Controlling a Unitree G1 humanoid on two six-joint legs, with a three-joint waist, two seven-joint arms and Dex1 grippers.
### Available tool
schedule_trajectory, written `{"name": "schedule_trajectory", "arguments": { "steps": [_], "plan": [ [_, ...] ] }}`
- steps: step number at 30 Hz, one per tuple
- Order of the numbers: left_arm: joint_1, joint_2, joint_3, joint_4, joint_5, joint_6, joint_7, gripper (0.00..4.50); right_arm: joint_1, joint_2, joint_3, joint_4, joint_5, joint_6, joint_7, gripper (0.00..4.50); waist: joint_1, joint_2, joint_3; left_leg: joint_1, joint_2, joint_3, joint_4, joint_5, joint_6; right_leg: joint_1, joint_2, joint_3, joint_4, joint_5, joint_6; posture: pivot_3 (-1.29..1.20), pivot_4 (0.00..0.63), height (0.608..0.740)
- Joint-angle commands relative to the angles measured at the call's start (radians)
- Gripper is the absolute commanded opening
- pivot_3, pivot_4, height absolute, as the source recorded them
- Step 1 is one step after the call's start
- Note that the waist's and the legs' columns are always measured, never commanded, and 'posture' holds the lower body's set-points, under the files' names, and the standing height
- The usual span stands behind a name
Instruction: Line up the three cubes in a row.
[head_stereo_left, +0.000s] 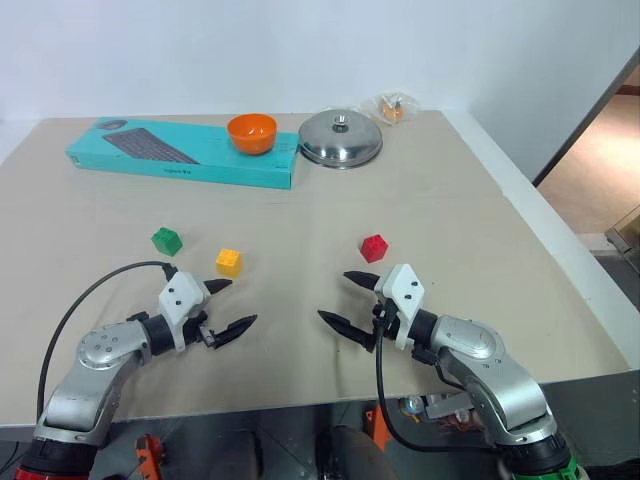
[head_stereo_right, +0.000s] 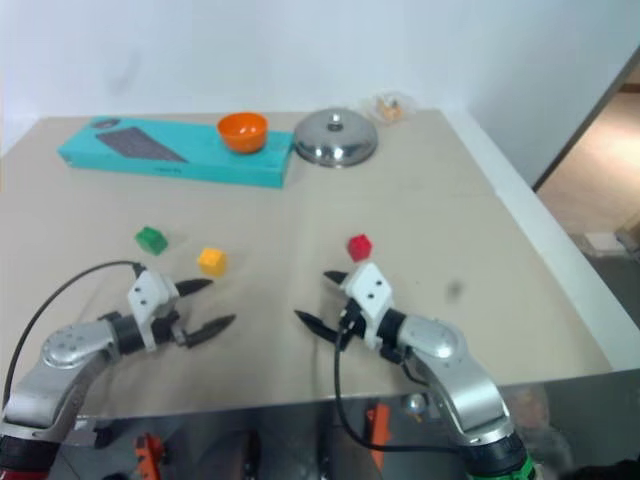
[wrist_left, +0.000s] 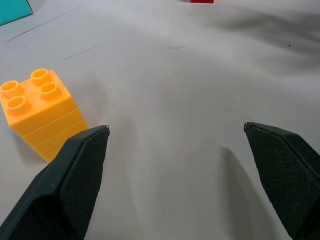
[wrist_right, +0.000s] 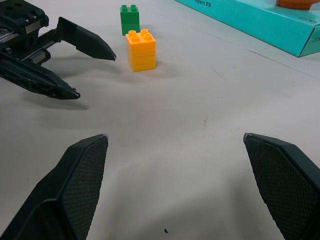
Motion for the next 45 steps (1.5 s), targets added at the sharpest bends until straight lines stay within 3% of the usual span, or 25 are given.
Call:
{"name": "schedule_trajectory", "arguments": {
  "steps": [1, 4, 15, 23, 28, 33, 45],
  "plan": [
    [-0.013, -0.017, 0.016, -0.016, -0.034, -0.028, -0.015, 4.46, 0.004, 0.014, -0.029, -0.029, 0.028, 0.007, -0.021, 4.5, 0.0, 0.0, 0.0, 0.0, 0.0, 0.0, 0.0, 0.0, 0.0, 0.0, 0.0, 0.0, 0.0, 0.0, 0.0, 0.0, 0.15, 0.74],
    [-0.029, -0.047, 0.046, 0.009, -0.096, -0.012, -0.024, 4.46, 0.01, 0.033, -0.04, -0.047, 0.048, 0.045, -0.048, 4.5, 0.0, 0.0, 0.0, 0.0, 0.0, 0.0, 0.0, 0.0, 0.0, 0.0, 0.0, 0.0, 0.0, 0.0, 0.0, 0.0, 0.15, 0.74],
    [-0.02, -0.071, 0.063, 0.0, -0.115, 0.018, 0.015, 4.46, 0.024, 0.011, -0.024, -0.063, 0.021, 0.022, -0.05, 4.5, 0.0, 0.0, 0.0, 0.0, 0.0, 0.0, 0.0, 0.0, 0.0, 0.0, 0.001, 0.001, 0.0, 0.0, 0.0, 0.0, 0.15, 0.74],
    [0.006, -0.028, 0.016, -0.056, -0.131, -0.015, -0.114, 4.46, -0.001, 0.067, -0.076, -0.099, -0.031, -0.024, -0.18, 4.5, 0.0, 0.0, 0.0, 0.0, 0.0, 0.0, 0.0, 0.0, 0.0, 0.0, 0.001, 0.001, 0.0, 0.0, 0.0, 0.0, 0.15, 0.74],
    [-0.005, 0.002, -0.026, -0.069, -0.134, -0.02, -0.202, 4.46, -0.104, 0.113, -0.199, -0.005, -0.045, 0.004, -0.317, 4.5, 0.0, 0.0, 0.0, 0.0, -0.001, 0.001, 0.001, 0.0, 0.0, 0.0, 0.001, 0.003, 0.0, 0.002, 0.0, 0.0, 0.15, 0.74],
    [-0.034, 0.005, -0.039, -0.057, -0.134, -0.007, -0.225, 4.46, -0.16, 0.119, -0.248, 0.127, -0.038, 0.005, -0.342, 4.5, 0.0, 0.0, 0.0, 0.0, -0.001, 0.005, 0.001, 0.0, 0.0, 0.0, 0.001, 0.004, 0.0, 0.002, -0.001, 0.0, 0.15, 0.74],
    [-0.051, 0.006, -0.038, -0.046, -0.133, 0.0, -0.24, 4.46, -0.233, 0.151, -0.213, 0.303, -0.011, -0.025, -0.278, 4.5, -0.003, 0.0, 0.0, 0.0, 0.002, 0.007, 0.001, 0.0, 0.0, -0.001, 0.008, 0.007, 0.0, 0.002, -0.001, 0.0, 0.15, 0.74]
  ]
}}
